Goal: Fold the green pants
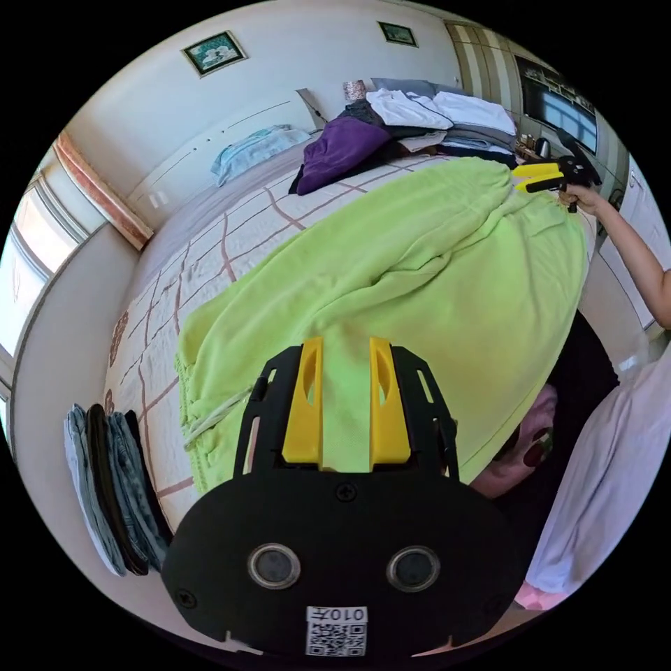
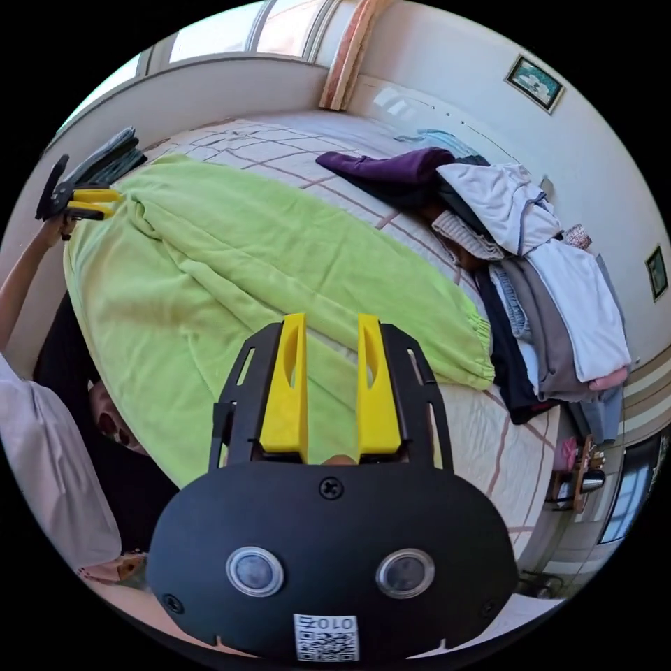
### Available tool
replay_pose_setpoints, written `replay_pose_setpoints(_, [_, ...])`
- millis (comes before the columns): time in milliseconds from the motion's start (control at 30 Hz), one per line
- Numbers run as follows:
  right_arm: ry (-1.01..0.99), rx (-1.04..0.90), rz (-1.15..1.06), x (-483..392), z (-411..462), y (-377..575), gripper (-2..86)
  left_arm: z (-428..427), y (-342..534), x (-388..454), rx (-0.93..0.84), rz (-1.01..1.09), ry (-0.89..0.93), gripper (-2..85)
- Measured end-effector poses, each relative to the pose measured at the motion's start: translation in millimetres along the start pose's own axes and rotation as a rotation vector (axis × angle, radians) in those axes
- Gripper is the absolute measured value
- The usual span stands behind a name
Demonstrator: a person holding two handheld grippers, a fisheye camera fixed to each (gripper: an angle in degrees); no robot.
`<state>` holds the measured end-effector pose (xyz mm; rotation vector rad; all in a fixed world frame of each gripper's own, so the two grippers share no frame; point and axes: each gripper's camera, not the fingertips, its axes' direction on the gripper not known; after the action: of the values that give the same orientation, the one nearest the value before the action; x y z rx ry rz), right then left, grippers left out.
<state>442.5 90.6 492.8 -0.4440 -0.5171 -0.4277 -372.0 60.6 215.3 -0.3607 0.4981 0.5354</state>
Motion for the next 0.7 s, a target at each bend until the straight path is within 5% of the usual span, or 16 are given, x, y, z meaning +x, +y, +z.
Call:
replay_pose_setpoints(100, [-0.112,-0.008,0.064,12.8,12.0,-4.9,9.5,9.6,-8.2,9.6,-0.014,0.035,0.03,10.1])
replay_pose_setpoints(167, [-0.147,-0.225,0.064,14.6,42.1,-4.5,9.6,26.5,-6.7,8.7,-0.091,0.009,0.095,10.3])
replay_pose_setpoints(300, [-0.185,-0.205,0.157,30.7,19.6,11.3,10.4,18.2,21.9,-8.1,-0.059,-0.141,0.259,11.0])
replay_pose_setpoints(400, [-0.099,-0.051,0.244,43.1,-34.5,52.8,12.1,-21.5,64.1,-19.8,-0.022,-0.246,0.161,12.3])
replay_pose_setpoints(533, [0.148,-0.073,0.534,73.2,-63.1,149.2,14.7,-47.7,166.4,-54.1,-0.091,-0.589,-0.061,14.5])
replay_pose_setpoints(700, [-0.023,0.034,0.822,88.3,-61.9,243.6,14.5,-52.0,283.5,-86.4,-0.038,-1.032,-0.026,16.4])
